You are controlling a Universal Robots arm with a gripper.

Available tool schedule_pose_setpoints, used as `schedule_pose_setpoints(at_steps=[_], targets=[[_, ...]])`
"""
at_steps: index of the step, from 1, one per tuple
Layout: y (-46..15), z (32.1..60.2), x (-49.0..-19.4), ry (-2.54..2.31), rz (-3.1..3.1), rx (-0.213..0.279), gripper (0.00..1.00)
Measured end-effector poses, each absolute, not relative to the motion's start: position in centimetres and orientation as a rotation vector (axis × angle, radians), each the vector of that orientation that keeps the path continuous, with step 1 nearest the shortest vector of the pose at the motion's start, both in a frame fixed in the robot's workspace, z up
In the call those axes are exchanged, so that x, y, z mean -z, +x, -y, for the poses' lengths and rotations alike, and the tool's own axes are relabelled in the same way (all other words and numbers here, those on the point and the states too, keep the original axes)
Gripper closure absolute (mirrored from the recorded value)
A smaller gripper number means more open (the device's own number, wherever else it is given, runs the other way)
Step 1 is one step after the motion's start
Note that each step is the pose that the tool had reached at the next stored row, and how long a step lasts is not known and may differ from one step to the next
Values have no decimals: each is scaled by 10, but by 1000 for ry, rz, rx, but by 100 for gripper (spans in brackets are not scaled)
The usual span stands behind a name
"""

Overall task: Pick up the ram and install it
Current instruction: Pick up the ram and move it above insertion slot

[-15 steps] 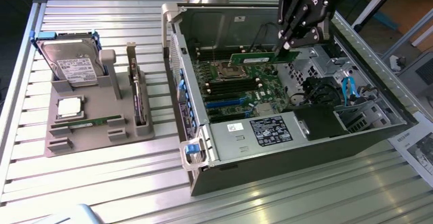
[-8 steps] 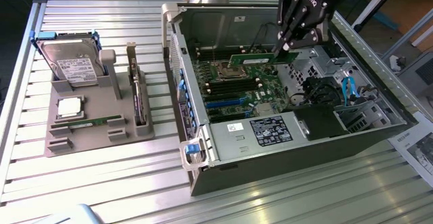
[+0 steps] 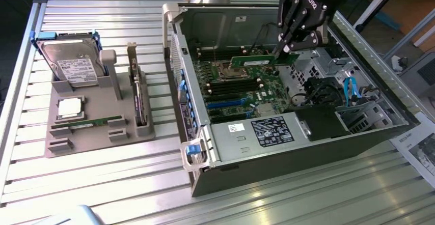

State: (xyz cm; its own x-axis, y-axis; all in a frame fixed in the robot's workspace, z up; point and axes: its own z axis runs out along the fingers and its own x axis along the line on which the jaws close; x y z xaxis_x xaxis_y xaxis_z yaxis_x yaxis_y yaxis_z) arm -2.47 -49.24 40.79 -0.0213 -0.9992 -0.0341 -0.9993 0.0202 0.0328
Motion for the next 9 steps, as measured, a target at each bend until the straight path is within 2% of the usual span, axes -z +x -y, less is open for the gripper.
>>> schedule_pose_setpoints(at_steps=[9], targets=[[-25, 487, -408, -2197, -2243, -74, 88]])
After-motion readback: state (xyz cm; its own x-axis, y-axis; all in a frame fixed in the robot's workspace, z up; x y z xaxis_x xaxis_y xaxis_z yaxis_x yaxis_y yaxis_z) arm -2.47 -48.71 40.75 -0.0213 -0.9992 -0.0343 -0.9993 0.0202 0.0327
